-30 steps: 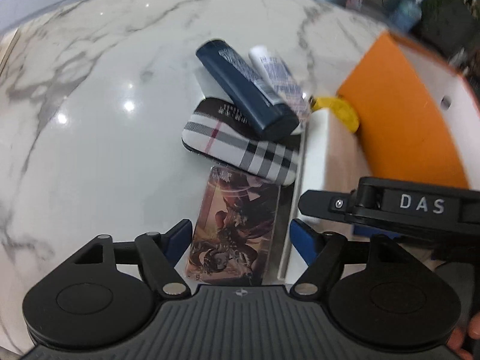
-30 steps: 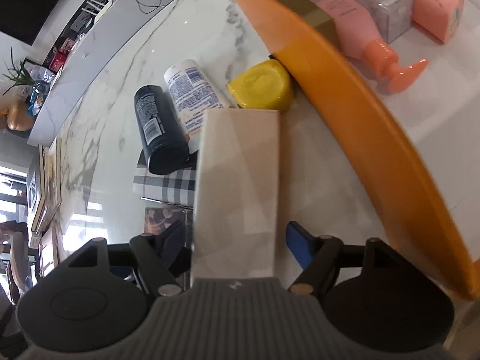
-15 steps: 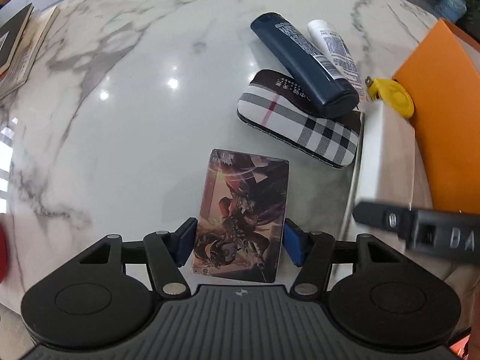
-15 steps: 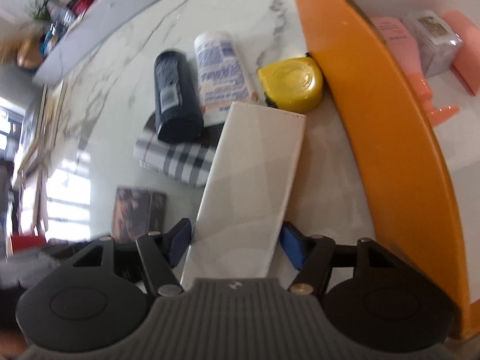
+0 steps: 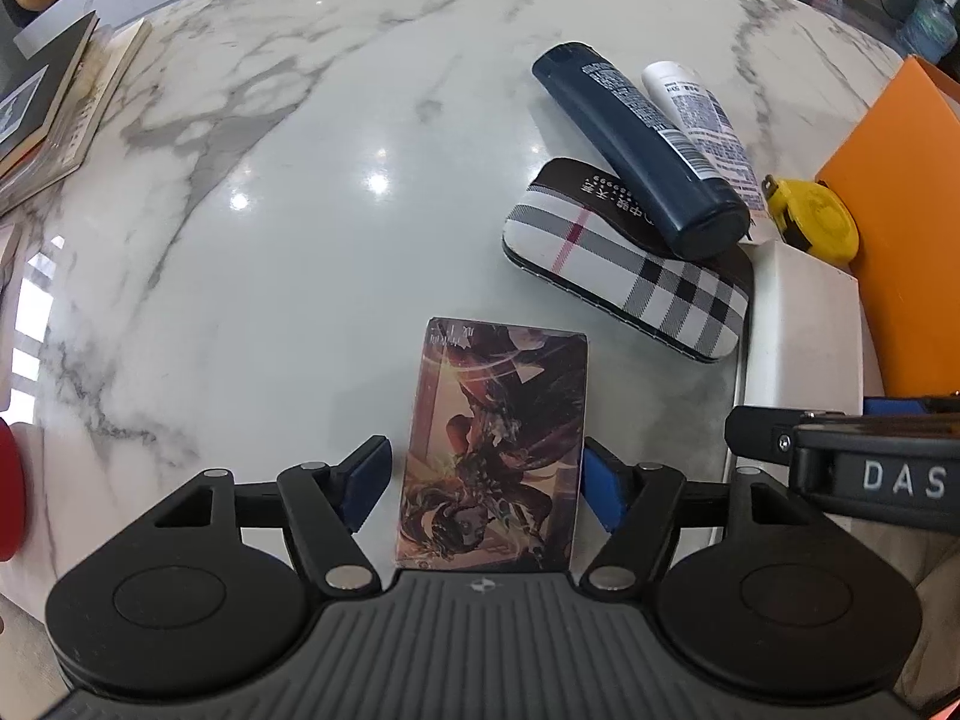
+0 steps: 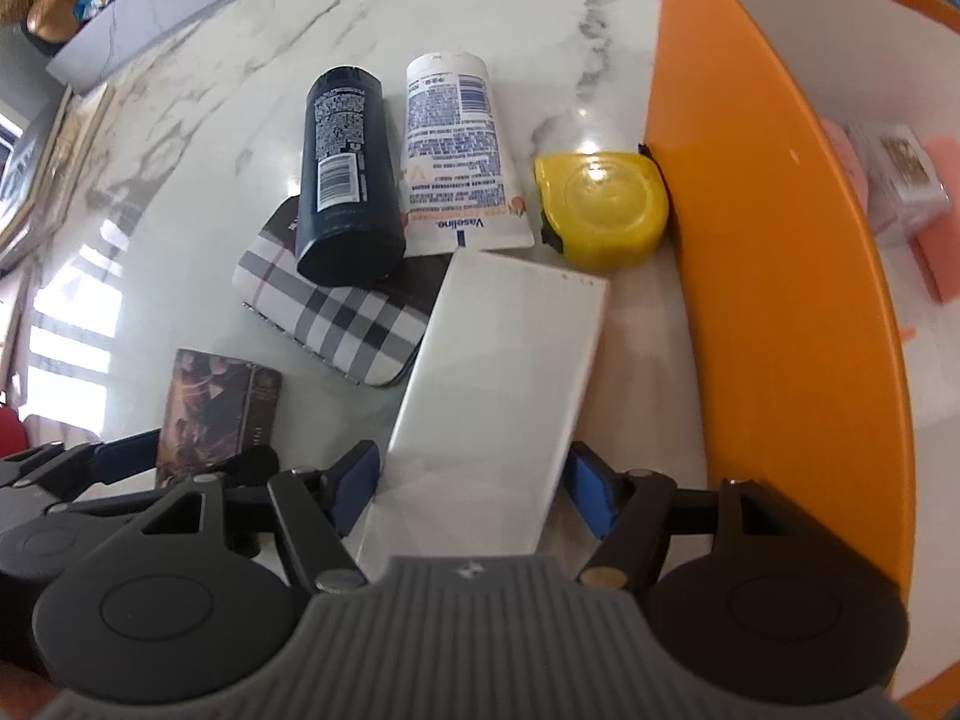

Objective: Organize rigid objects
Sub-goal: 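Grasp the picture card with the left tool while the right tool grasps the white box, then lift and carry the picture card and white box over the orange box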

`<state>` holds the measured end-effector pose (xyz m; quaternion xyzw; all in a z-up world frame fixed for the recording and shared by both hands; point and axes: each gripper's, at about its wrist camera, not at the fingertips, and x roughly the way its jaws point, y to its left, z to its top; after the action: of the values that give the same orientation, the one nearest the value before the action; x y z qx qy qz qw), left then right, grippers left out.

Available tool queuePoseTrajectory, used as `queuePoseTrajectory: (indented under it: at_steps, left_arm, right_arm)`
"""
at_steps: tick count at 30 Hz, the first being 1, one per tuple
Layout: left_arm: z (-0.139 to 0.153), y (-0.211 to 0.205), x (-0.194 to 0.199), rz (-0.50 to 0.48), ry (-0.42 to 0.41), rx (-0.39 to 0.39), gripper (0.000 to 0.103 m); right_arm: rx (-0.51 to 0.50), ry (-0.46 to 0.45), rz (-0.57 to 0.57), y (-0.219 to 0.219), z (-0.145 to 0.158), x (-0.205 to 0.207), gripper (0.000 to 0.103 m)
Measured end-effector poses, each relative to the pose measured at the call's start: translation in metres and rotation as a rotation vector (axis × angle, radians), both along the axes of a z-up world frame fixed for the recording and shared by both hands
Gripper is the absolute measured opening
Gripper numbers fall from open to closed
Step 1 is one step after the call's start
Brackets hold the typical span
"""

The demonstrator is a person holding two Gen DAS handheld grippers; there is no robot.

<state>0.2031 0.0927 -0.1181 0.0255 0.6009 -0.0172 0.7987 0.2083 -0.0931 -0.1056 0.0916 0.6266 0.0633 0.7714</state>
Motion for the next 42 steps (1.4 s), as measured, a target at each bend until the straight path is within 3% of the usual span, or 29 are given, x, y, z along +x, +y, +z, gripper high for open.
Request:
queuePoseTrajectory:
  at_steps: [9,13,15,17,21,23,36,42]
  left_arm:
    - [-0.001,-0.001,0.000,-0.005,-0.003,0.003,0.086]
    - [-0.001,-0.002,0.000,-0.009,0.000,0.006,0.088]
    - [-0.001,-0.002,0.000,-0.014,-0.001,-0.001,0.084]
    - [0.000,-0.003,-0.001,-0.020,-0.006,-0.010,0.067]
    - [0.001,-0.002,-0.002,-0.007,-0.007,-0.014,0.066]
    - [0.003,0.005,-0.003,0.019,-0.005,-0.059,0.066]
    - [0.046,0.005,-0.030,0.072,-0.081,-0.180,0.066]
    - [0.081,-0.005,-0.038,0.062,-0.145,-0.200,0.066]
  right_arm:
    - [-0.015,0.054,0.058,0.002,0.000,0.002,0.066]
    - [-0.020,0.036,0.095,0.004,0.007,-0.004,0.066]
    - [-0.033,0.025,0.139,0.007,0.012,-0.009,0.066]
    - [-0.046,0.021,0.181,0.010,0.014,-0.011,0.066]
    - [-0.062,-0.002,0.262,0.012,0.019,-0.017,0.065]
    - [-0.053,-0.019,0.281,0.011,0.024,-0.018,0.065]
    - [0.042,-0.100,0.322,-0.006,0.060,-0.024,0.063]
    - [0.085,-0.177,0.314,-0.024,0.094,-0.033,0.063]
